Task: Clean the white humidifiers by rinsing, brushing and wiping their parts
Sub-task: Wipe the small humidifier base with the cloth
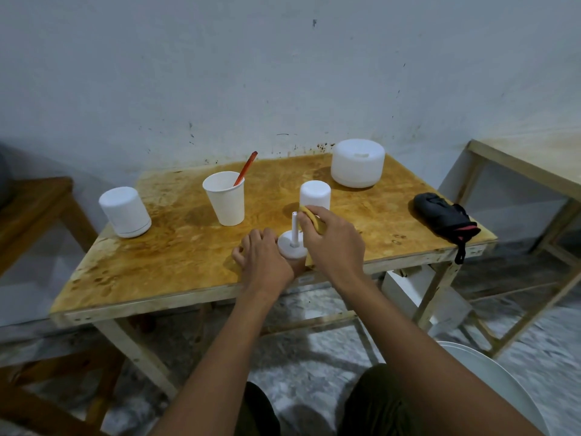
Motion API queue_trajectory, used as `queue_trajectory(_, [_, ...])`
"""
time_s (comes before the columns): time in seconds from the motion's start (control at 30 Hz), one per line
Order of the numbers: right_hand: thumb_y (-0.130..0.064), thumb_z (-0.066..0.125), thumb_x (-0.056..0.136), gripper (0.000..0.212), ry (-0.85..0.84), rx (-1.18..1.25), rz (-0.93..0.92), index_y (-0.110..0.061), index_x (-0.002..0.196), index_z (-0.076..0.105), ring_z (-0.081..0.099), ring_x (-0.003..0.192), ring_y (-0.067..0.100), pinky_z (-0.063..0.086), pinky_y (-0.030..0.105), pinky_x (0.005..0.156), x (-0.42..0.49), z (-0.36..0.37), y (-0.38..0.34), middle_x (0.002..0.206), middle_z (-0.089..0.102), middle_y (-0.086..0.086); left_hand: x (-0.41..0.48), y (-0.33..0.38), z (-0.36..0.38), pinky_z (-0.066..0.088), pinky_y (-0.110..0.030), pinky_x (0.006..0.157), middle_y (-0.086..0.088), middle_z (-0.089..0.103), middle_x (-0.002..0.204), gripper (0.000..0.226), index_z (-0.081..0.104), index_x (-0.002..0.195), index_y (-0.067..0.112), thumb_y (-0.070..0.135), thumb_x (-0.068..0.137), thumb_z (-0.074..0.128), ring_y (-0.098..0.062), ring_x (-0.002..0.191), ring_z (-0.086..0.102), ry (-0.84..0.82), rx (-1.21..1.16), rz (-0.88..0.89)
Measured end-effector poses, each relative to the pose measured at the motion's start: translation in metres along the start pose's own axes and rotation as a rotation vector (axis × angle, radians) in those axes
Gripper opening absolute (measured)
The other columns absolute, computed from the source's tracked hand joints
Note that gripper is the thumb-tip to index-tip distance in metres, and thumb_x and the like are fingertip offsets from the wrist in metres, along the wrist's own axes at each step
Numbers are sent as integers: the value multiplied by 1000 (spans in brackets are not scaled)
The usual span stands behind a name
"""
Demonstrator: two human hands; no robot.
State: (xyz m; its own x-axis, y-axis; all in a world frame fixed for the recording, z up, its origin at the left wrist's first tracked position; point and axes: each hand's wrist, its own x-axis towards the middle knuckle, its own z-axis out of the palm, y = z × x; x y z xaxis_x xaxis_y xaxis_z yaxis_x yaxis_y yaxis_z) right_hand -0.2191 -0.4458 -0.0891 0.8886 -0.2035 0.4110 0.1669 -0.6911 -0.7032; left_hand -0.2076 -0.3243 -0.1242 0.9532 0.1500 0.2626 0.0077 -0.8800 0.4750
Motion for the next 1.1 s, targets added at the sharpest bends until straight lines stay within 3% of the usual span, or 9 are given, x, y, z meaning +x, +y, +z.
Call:
queue_trajectory(0.17, [-53,44,97,38,-28,7,-30,-39,128,61,62,95,11,41,28,69,5,0,1,111,70,-8,10,-8,-15,21,-42,110,-2,31,138,71,38,135,27,44,75,72,-24,133,24,-202,-72,-14])
queue_trajectory(0.27, [-44,41,100,38,-24,-29,-158,-37,134,57,61,93,10,42,28,65,4,-1,6,112,68,-8,17,-16,-23,16,-43,113,2,24,150,82,30,148,30,48,79,70,-23,141,17,-351,-53,66])
queue_trajectory(0.33, [-41,39,101,39,-18,-133,-276,-36,136,56,61,84,13,44,28,58,4,0,9,107,65,-7,19,-18,-26,16,-42,111,5,29,150,73,35,146,31,45,82,68,-19,140,18,-387,-72,117])
queue_trajectory(0.47, [-38,46,95,41,37,-299,-436,-28,132,62,58,59,15,31,21,41,2,6,18,87,64,-6,10,-10,-24,18,-41,106,9,44,128,50,49,125,30,41,81,68,-16,132,30,-277,-168,102])
queue_trajectory(0.63, [-31,60,94,35,8,-320,-397,-32,128,64,62,62,18,41,26,42,1,7,25,81,66,-7,-1,1,-14,21,-38,102,8,43,108,47,51,104,22,49,72,74,-11,114,33,-104,-208,0])
queue_trajectory(0.77, [-39,56,96,32,-167,-251,-218,-43,127,61,66,91,18,52,33,63,2,-5,21,107,72,-8,2,1,-9,21,-36,95,9,49,106,44,52,97,22,48,69,74,-14,116,38,-23,-164,0])
queue_trajectory(0.87, [-44,58,93,32,-183,-193,-180,-45,125,62,66,94,15,51,31,66,7,-9,19,111,72,-7,8,-2,-11,23,-39,98,7,45,113,49,47,105,25,48,71,72,-16,119,36,-78,-102,29])
queue_trajectory(1.0, [-47,59,91,33,-185,-127,-176,-43,123,64,66,91,12,51,30,66,11,-10,21,106,73,-7,16,-8,-16,17,-45,108,5,34,144,79,33,142,30,59,76,65,-19,138,23,-286,-26,87])
queue_trajectory(1.1, [-47,61,90,30,-131,-70,-207,-40,118,67,66,86,11,51,29,62,10,-9,21,100,73,-8,16,-8,-18,15,-46,108,7,38,141,63,40,135,30,53,81,64,-19,137,24,-318,-37,139])
